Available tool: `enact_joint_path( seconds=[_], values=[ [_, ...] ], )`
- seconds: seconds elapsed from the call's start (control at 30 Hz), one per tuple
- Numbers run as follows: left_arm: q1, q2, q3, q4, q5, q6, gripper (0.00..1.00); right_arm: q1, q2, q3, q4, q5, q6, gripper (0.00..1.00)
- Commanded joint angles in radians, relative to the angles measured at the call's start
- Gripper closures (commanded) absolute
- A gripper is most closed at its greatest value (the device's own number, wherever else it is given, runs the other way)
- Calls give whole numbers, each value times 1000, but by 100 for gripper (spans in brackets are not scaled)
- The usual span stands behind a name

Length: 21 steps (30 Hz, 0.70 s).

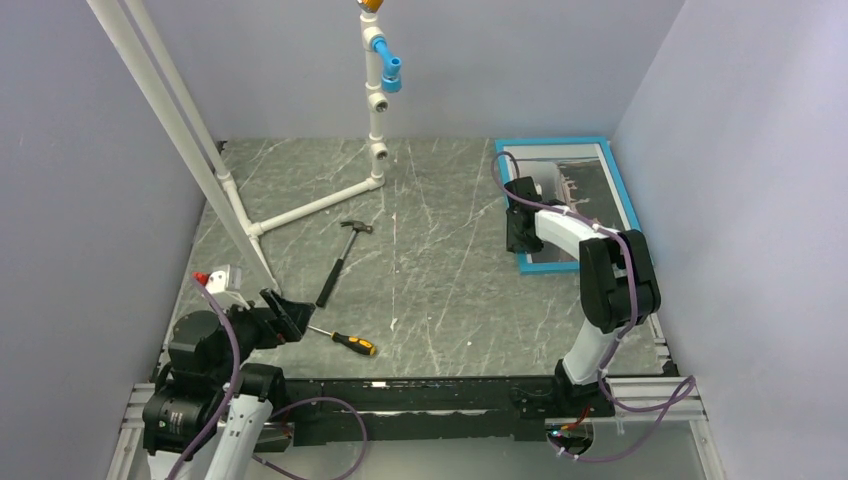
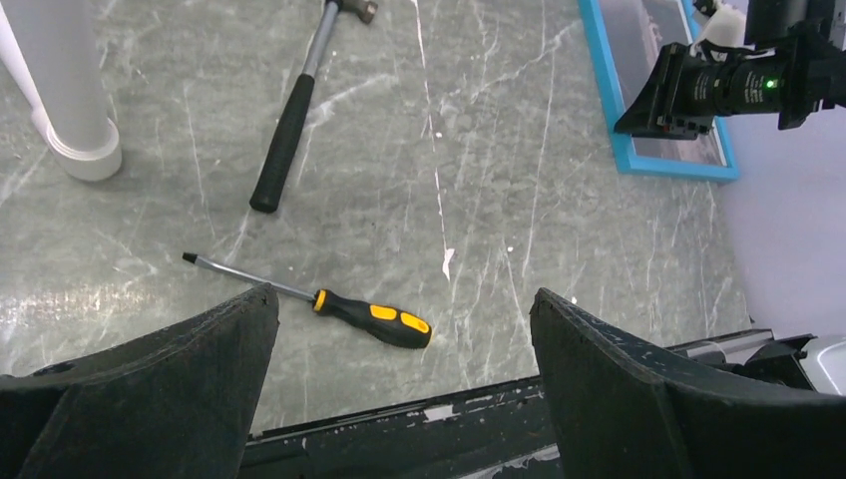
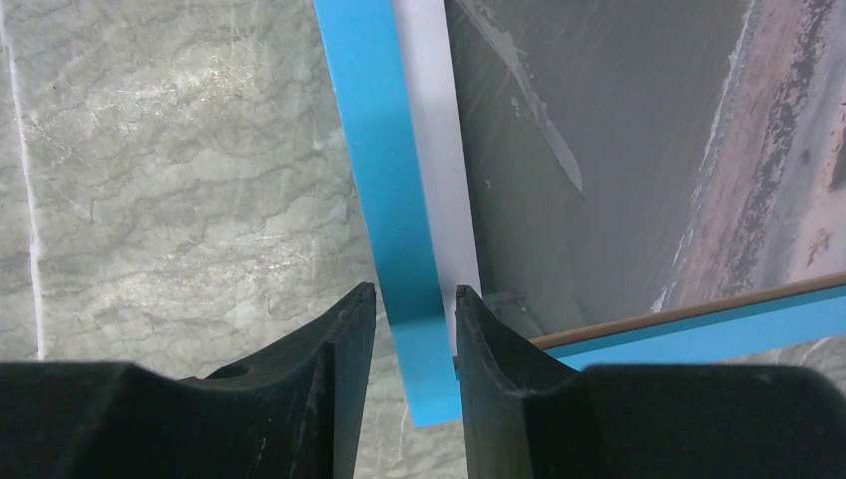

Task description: Take the photo out of the frame

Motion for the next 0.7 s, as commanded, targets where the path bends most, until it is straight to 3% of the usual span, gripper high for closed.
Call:
enact_joint_path(
  seconds=[0.0, 0.43, 0.67],
  values=[
    [5, 28, -4, -8, 48, -24, 1, 3, 10, 12, 15, 29, 0, 62],
    [5, 76, -54, -2, 132, -80, 1, 74, 54, -21, 36, 126, 21, 76],
    [5, 110, -67, 10, 177, -97, 1, 120, 47, -17, 37, 71, 22, 99]
  ],
)
